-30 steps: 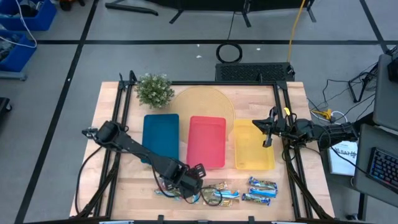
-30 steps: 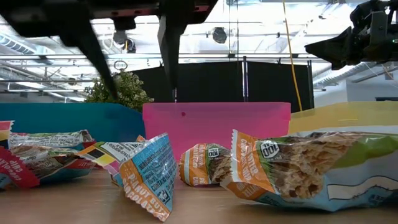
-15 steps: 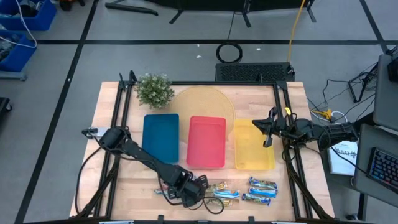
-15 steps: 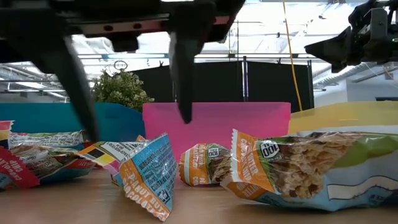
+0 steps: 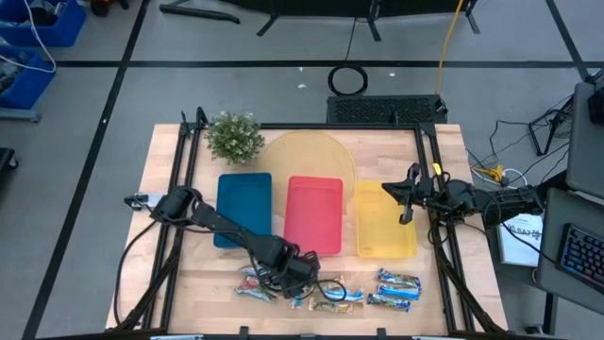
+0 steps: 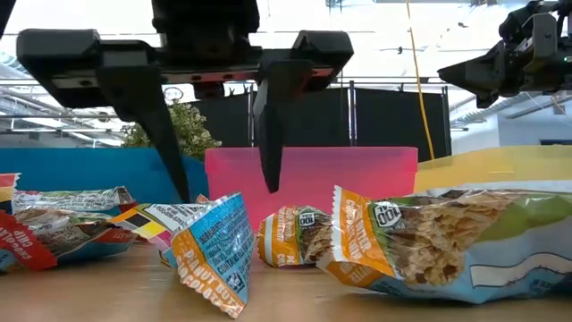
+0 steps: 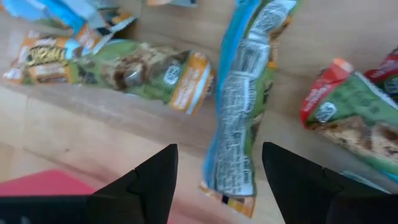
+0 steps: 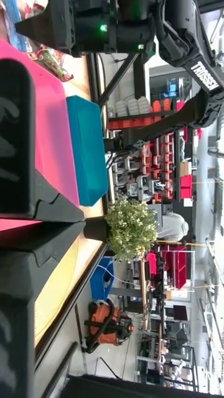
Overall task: Pick and place Granola Bars by type
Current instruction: Put the yellow granola bar into the red bin
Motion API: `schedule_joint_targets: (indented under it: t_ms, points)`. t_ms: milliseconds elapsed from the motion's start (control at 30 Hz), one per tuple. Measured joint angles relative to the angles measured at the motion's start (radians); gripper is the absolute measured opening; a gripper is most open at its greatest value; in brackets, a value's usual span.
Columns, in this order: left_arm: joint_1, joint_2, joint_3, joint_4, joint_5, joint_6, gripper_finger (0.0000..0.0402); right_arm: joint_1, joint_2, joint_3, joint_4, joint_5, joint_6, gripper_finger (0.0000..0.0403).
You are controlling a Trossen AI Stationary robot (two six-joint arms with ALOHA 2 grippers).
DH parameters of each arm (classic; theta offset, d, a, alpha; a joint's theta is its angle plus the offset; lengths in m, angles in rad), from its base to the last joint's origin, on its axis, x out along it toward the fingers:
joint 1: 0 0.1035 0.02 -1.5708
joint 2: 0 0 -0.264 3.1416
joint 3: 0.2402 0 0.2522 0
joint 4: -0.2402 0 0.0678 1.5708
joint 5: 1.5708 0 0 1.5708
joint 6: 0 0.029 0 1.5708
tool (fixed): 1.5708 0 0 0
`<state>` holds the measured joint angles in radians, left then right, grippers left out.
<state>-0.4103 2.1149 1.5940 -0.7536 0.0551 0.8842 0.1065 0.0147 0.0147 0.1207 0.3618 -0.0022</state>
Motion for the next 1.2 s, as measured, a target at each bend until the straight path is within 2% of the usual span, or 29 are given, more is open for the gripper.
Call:
schedule_joint_targets:
  t_ms: [300,433,533,833,1033,1200]
  points:
    - [-0.004,0.055,0.001,-0.024,-0.012,0.021,0.0234,0.000,0.004,0.000,0.009,0.002,-0.029,0.0000]
    - [-0.004,0.054,0.000,-0.026,-0.008,0.024,0.0215,0.000,0.008,0.000,0.014,0.004,-0.040,0.0000]
    - [-0.004,0.054,0.000,-0.036,-0.003,0.014,0.0184,0.000,0.008,0.000,0.024,0.005,-0.054,0.0000]
    - [-0.005,0.054,-0.001,-0.064,-0.002,-0.017,0.0045,0.000,0.008,0.000,0.029,0.006,-0.076,0.0000]
    - [-0.006,0.034,0.002,-0.091,-0.047,-0.033,0.0041,0.000,0.008,0.000,0.029,0.006,-0.100,0.0000]
    - [-0.018,-0.071,0.007,-0.080,-0.099,-0.037,0.0057,0.000,0.008,0.000,0.032,0.007,-0.100,0.0000]
